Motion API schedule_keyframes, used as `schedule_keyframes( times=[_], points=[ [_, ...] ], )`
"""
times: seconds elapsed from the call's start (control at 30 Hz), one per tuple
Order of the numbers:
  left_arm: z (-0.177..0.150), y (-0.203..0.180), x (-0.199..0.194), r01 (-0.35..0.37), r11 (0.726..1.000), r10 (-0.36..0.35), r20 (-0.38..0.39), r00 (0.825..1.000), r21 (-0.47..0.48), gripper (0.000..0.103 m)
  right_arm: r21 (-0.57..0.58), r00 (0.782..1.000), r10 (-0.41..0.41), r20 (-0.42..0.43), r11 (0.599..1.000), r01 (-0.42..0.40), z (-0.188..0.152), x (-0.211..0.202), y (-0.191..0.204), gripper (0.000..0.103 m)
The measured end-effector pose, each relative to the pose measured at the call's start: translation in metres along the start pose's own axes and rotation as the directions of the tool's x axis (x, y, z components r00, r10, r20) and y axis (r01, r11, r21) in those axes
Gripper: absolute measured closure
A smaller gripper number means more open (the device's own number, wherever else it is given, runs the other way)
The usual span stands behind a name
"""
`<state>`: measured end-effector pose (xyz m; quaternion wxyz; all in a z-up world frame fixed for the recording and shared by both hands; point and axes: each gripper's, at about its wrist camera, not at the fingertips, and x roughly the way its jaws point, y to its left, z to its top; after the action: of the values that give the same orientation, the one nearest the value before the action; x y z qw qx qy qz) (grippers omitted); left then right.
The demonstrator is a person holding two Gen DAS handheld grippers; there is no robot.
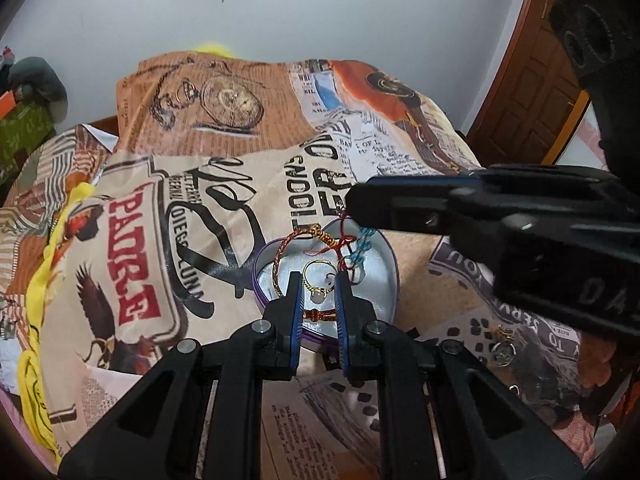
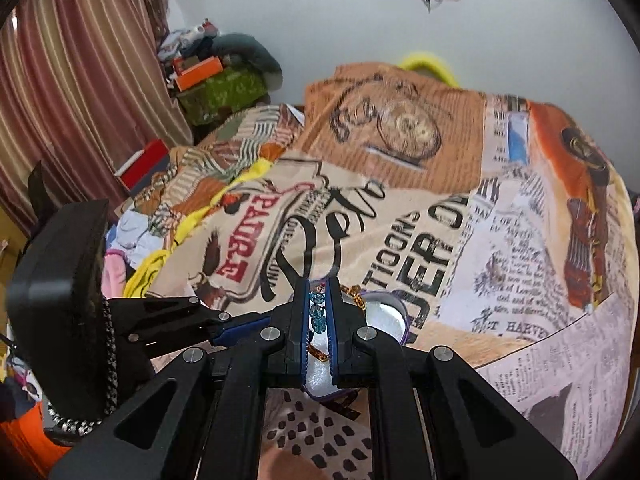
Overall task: Organize jewelry
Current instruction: 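Lower both held items into the heart tin and open both grippers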
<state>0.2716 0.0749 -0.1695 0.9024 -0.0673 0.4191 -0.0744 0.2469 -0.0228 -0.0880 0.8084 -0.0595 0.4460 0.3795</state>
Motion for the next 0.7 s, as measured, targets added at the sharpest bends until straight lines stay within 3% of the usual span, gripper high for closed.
schedule_keyframes(
  times=[0.3,0.57,0.7],
  points=[
    [0.002,0.004,0.010,-0.007,1.000,0.007,-0.022,1.000,-0.007,0.089,0.062,0.994,0.049,-0.096,0.997,-0.044,0.000,0.025,-0.012,0.096],
    [0.003,0.001,-0.001,-0.038,0.999,0.038,-0.005,0.999,0.009,0.089,0.070,0.991,0.032,-0.129,0.997,-0.024,-0.002,0.026,-0.014,0.096],
    [0.003,0.004,-0.011,-0.043,0.999,0.043,0.000,0.999,-0.008,0.089,0.056,0.990,0.023,-0.140,0.998,-0.016,-0.001,0.021,-0.012,0.089]
  ],
)
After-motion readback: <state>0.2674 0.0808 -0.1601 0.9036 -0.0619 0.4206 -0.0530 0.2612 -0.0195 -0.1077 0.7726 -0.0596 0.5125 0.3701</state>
